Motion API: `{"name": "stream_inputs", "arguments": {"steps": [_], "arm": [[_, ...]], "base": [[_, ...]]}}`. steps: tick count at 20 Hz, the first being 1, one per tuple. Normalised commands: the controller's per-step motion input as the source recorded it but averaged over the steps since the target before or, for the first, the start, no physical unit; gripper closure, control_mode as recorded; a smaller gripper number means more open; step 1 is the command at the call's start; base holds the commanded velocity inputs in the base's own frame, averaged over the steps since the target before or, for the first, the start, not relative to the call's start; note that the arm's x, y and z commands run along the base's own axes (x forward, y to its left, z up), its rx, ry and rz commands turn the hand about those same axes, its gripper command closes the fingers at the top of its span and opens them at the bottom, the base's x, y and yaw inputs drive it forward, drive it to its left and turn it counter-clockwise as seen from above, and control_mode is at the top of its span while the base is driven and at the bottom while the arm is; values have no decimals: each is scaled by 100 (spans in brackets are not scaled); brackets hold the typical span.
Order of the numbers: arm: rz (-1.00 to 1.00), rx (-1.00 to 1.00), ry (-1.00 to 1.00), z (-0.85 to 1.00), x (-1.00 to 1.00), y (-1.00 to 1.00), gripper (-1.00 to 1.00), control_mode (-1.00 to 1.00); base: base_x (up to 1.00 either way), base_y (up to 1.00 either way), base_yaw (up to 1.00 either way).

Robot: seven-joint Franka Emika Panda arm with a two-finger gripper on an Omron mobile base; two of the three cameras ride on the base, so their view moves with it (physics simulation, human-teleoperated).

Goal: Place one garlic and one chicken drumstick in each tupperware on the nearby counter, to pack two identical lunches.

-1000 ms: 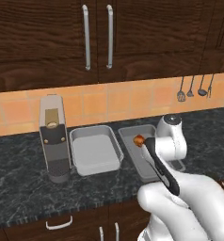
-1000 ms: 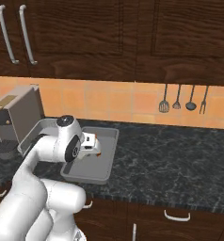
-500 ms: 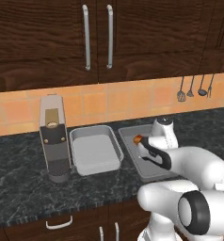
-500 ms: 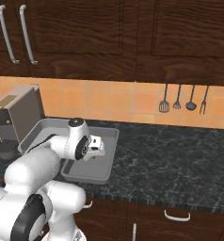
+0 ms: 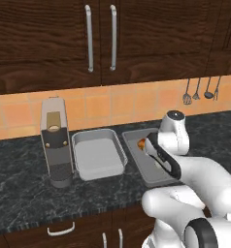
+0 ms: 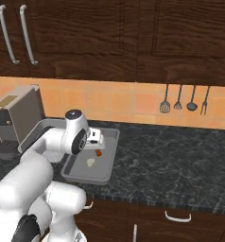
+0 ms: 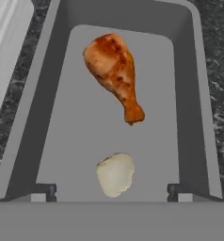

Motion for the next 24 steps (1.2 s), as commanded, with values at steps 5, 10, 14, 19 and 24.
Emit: {"name": "stream_inputs", "arguments": {"steps": [5, 10, 14, 19, 24], "arm": [[0, 0, -27, 36, -100, 0, -100, -100], [0, 0, -35, 54, -100, 0, -100, -100], [0, 0, -35, 90, -100, 2, -100, -100], [1, -9, -19, 7, -90, 29, -100, -100], [0, -10, 2, -28, -9, 50, -100, -100]], "base": [[0, 0, 0], [0, 0, 0], [0, 0, 0], [0, 0, 0], [0, 0, 0]]}}
